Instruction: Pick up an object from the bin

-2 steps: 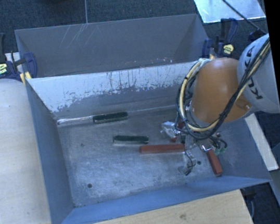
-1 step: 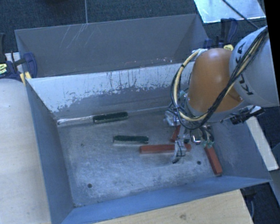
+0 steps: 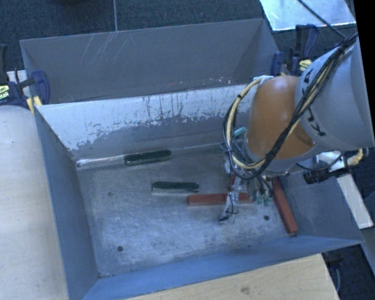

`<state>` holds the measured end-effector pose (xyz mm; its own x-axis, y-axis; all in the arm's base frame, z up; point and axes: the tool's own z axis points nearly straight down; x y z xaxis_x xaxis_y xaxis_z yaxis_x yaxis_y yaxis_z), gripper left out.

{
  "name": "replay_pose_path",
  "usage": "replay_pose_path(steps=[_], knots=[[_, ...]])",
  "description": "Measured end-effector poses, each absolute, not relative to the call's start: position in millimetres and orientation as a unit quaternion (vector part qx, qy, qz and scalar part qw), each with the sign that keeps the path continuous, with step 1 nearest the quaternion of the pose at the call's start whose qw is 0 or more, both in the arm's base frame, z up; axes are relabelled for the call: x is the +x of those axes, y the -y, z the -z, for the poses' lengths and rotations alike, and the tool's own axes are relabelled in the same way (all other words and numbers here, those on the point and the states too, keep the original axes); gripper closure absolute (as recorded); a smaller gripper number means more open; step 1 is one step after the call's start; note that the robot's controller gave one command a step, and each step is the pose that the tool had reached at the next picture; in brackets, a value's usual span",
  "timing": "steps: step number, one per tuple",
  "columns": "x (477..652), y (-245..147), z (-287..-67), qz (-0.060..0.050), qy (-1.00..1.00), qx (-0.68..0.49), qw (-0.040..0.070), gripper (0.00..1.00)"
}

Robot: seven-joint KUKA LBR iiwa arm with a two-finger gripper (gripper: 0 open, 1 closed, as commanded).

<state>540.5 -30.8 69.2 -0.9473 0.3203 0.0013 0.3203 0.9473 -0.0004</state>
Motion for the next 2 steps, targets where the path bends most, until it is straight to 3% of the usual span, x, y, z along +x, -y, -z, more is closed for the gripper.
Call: replay_pose_path(steps=[1, 2], knots=[[539.4, -6.3, -70.1, 0.0, 0.999, -0.044, 0.001, 0.0], [541.1, -5.7, -71.9, 0.0, 0.999, -0.044, -0.002, 1.0]])
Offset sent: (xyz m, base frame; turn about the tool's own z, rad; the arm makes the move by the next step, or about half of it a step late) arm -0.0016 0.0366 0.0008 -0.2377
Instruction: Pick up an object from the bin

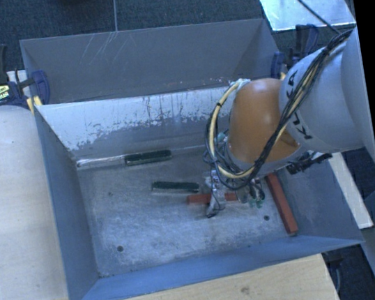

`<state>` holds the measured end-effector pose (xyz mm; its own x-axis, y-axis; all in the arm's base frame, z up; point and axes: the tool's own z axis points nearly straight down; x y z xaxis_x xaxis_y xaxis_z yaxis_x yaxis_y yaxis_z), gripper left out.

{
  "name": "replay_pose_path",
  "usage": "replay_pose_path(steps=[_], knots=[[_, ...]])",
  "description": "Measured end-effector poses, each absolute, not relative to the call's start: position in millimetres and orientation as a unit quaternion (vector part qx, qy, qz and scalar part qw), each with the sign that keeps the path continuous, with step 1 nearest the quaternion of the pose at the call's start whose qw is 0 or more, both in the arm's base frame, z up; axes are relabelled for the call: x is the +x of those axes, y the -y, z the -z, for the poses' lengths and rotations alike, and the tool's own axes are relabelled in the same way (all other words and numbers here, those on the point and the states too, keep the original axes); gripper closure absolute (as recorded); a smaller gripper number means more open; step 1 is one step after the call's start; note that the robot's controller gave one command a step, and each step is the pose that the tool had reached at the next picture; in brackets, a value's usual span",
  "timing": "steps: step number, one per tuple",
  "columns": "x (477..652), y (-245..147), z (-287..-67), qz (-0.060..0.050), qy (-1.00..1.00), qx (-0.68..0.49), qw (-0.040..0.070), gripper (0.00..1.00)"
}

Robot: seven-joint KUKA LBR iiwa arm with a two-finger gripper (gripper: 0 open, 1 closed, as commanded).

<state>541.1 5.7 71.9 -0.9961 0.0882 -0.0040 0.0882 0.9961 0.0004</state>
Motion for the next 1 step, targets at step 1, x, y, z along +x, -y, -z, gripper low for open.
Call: replay_pose_path(steps=[1], knots=[[544.0, -4.9, -152.4, 0.0, -0.999, 0.044, 0.006, 1.0]])
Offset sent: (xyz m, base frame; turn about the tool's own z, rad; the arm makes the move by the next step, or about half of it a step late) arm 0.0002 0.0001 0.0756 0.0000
